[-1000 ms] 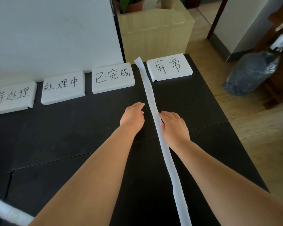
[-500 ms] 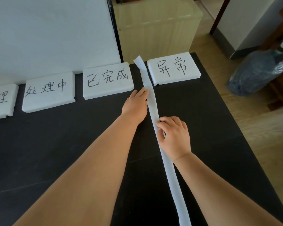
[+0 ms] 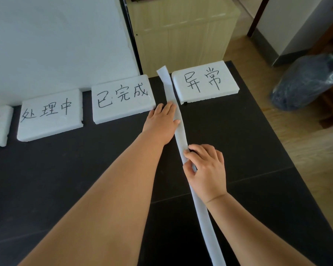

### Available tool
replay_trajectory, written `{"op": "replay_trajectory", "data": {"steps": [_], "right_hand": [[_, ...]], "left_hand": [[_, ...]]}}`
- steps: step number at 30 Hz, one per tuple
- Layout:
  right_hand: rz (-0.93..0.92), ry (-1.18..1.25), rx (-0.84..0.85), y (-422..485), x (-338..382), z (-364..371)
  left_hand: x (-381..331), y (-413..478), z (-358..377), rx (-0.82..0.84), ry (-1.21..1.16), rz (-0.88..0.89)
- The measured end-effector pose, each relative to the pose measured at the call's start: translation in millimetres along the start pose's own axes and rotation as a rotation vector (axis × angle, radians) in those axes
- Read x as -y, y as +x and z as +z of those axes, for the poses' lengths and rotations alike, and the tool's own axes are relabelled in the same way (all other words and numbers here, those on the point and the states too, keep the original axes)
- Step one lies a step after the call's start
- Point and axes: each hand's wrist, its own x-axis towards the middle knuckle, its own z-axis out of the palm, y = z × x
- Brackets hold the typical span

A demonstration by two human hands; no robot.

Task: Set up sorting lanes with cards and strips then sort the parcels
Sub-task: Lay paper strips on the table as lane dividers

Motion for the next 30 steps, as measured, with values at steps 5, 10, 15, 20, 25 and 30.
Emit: {"op": "replay_trajectory", "data": {"steps": [5, 10, 15, 20, 25, 30], "right_hand": [[-0.004, -0.008, 0.028, 1.9, 2.7, -5.8], [0.035, -0.002, 0.062, 0.8, 7.0, -14.3], [0.118, -0.021, 0.299, 11.9, 14.3, -30.2], [0.303, 0.103, 0.43, 0.2, 20.1, -52.3], [0.413, 0.156, 0.369, -45.2, 28.1, -80.7], [0.456, 0.174, 0.387, -99.8, 37.2, -101.7]], "left_hand": [[-7.2, -7.6, -0.6, -0.025, 0.011, -0.021], [-12.2, -24.8, -2.9, -0.095, -0.005, 0.018], [-11.3, -72.7, 3.4, -0.106, -0.151, -0.111], [-13.4, -125.4, 9.1, -0.12, -0.217, -0.143], [-32.7, -178.1, 12.3, -0.121, -0.248, -0.165], [-58.2, -236.1, 22.7, -0.129, -0.27, -0.162]]}}
